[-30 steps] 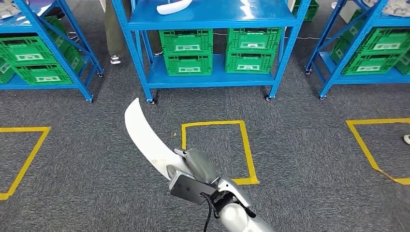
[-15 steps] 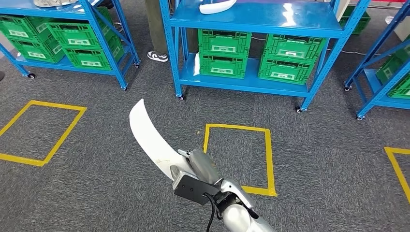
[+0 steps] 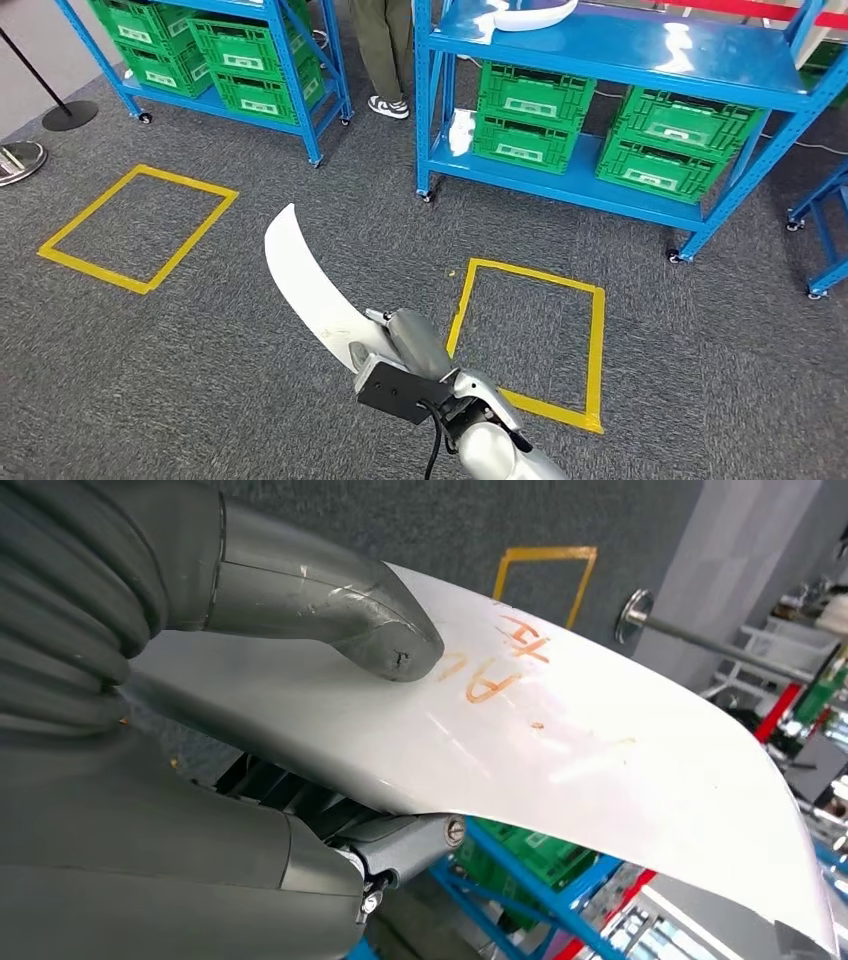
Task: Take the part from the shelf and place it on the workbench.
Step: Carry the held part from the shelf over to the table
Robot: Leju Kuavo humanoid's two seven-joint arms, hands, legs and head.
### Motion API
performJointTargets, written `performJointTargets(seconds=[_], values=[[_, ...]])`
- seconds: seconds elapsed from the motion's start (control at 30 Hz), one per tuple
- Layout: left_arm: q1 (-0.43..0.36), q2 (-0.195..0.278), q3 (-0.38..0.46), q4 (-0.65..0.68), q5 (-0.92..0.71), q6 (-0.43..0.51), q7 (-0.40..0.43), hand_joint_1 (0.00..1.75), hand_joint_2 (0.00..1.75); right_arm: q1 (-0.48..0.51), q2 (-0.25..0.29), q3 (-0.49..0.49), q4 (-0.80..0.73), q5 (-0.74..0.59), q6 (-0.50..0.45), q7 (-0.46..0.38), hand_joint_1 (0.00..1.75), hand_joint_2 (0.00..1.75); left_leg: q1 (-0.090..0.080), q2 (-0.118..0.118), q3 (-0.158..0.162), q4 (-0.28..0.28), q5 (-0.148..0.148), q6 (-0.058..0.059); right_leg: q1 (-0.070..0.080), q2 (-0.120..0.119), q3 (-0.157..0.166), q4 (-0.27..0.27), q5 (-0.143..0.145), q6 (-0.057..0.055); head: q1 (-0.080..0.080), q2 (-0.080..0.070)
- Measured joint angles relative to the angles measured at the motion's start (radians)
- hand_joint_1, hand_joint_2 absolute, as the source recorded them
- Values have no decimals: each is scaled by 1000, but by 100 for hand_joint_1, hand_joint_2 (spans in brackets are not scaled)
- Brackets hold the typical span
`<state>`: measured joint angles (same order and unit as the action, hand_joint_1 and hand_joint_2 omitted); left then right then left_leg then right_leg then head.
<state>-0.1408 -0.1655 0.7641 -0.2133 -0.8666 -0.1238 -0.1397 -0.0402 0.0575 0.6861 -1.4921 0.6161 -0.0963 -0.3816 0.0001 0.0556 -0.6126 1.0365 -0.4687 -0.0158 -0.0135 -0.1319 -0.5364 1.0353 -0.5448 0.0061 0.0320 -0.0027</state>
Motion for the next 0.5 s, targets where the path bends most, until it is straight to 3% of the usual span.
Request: performJointTargets(seconds=[0.07, 0.13, 0.2, 0.23, 0.27, 0.3, 0.37, 0.43, 0.5], values=[[1, 0, 0, 0, -2, 0, 0, 0, 175, 0, 1, 0, -1, 0, -3, 0, 175, 175, 5, -25, 2, -7, 4, 13, -3, 37, -5, 23, -21, 11, 2, 0], [0, -1, 0, 0, -3, 0, 0, 0, 175, 5, 0, -1, -2, 0, -5, 0, 175, 175, 8, -52, 4, -10, 8, 24, -5, 101, -52, 127, -77, 14, 5, 0], [2, -1, 0, 0, -1, 0, -2, 0, 175, 13, -1, -1, -2, 1, -6, 1, 175, 175, 6, -81, 3, -9, 7, 29, -2, 125, -120, 258, -126, 12, 7, 0], [5, -1, 0, 0, 0, 0, -2, 0, 175, 16, -2, -1, -1, 1, -6, 1, 175, 175, 5, -97, 2, -8, 7, 29, 0, 127, -140, 287, -125, 10, 7, 0], [8, -1, 0, 0, 1, 0, -2, 0, 175, 17, -2, -1, -1, 1, -6, 1, 175, 175, 4, -113, 3, -6, 7, 29, 1, 129, -140, 273, -103, 8, 7, 0], [10, -1, 0, 0, 2, 0, -2, 0, 175, 17, -2, -1, -1, 1, -6, 1, 175, 175, 4, -129, 3, -4, 7, 29, 1, 135, -121, 222, -65, 4, 7, 0], [12, -2, 0, 0, 2, 0, -3, 0, 175, 17, -2, -1, -1, 2, -6, 1, 175, 175, 5, -158, 0, 2, 6, 23, -1, 180, -64, 83, -1, -4, 7, 0], [13, -2, 0, 0, 2, 0, -3, 0, 175, 17, -1, -1, -1, 2, -5, 1, 175, 175, 6, -179, -7, 4, 8, 11, -2, 213, -38, 17, 17, -9, 7, 0], [15, -2, 0, 0, 2, 0, -3, 0, 175, 18, 0, -1, -1, 2, -5, 1, 175, 175, 8, -198, -13, -1, 12, -5, 1, 199, -34, 12, 19, -18, 7, 0]])
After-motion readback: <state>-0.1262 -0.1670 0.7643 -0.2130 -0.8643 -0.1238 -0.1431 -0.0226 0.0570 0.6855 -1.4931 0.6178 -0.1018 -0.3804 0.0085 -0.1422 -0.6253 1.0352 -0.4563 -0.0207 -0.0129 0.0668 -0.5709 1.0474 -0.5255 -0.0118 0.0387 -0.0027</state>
